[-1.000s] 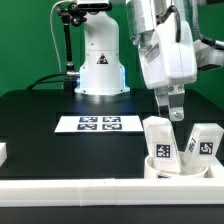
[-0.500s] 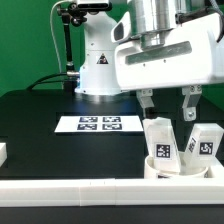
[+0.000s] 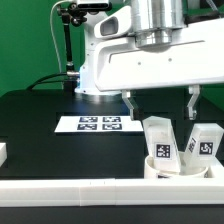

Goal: Assemble stool

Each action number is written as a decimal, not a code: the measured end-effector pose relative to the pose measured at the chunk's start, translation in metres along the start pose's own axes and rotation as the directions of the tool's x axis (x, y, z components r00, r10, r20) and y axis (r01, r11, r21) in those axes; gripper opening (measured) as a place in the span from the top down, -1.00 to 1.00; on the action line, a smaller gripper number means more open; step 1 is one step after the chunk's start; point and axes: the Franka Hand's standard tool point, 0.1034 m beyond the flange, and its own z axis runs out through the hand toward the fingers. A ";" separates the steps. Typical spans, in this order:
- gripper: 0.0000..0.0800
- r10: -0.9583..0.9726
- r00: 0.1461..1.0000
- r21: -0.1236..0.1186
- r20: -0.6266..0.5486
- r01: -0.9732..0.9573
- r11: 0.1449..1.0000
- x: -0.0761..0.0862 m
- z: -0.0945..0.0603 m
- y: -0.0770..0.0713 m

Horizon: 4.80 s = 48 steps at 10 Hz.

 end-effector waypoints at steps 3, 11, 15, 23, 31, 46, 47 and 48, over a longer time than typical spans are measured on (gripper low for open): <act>-0.62 -0.381 0.925 -0.012 0.001 0.381 0.924 0.001 -0.001 -0.003; -0.62 -0.882 0.468 -0.024 0.050 0.884 0.468 0.000 0.000 -0.003; -0.62 -0.978 0.185 -0.015 0.093 0.983 0.185 -0.004 0.003 -0.005; -0.62 -0.975 0.185 -0.013 0.126 0.983 0.184 -0.014 0.032 -0.003; 0.15 -0.892 0.436 -0.043 0.120 0.900 0.434 -0.015 0.032 -0.002; 0.15 0.174 0.984 -0.089 0.036 -0.170 0.981 -0.009 0.034 0.015; 0.15 0.338 0.941 -0.081 0.024 -0.335 0.939 -0.009 0.035 0.016; 0.15 0.434 0.901 -0.076 0.019 -0.431 0.899 -0.009 0.035 0.016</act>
Offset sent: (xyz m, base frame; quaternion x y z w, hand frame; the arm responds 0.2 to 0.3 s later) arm 0.0083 0.0285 0.0079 0.0346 -0.0112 -0.3276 0.9441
